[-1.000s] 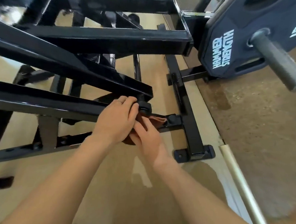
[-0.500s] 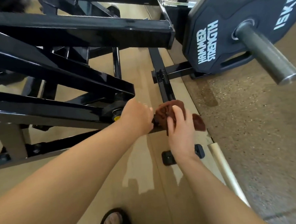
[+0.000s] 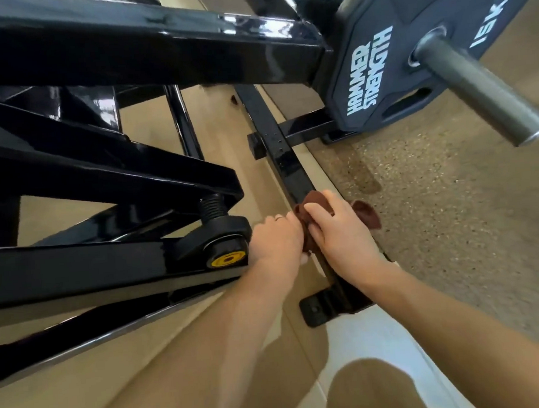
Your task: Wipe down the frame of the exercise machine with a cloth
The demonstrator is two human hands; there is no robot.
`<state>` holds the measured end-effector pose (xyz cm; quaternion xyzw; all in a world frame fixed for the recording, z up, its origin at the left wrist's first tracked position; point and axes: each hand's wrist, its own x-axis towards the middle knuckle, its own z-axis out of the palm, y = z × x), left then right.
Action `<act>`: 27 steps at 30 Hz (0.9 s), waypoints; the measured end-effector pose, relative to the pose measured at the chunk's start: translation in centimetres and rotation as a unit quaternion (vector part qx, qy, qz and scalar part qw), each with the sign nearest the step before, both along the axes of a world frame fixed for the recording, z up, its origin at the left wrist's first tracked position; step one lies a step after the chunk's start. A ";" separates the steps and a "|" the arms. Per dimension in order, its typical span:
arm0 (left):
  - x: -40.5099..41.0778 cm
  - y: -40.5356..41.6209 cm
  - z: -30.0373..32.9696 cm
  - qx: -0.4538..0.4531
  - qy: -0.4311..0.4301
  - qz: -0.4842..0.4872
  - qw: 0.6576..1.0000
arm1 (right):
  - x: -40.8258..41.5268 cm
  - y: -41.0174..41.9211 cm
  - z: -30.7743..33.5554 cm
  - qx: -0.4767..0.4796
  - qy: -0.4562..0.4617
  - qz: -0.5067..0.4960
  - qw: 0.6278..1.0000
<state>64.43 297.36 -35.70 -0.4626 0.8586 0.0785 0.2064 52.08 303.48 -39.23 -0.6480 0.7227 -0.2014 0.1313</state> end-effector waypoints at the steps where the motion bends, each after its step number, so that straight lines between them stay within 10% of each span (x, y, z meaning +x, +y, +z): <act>1: 0.0 -0.1 0.0 0.002 0.005 0.001 1.000 | -0.3 -0.6 -0.1 0.003 0.009 0.011 1.000; 27: 0.3 -0.2 -1.6 -0.079 0.041 -0.032 0.996 | -2.9 -3.7 0.1 -0.014 0.000 0.134 0.991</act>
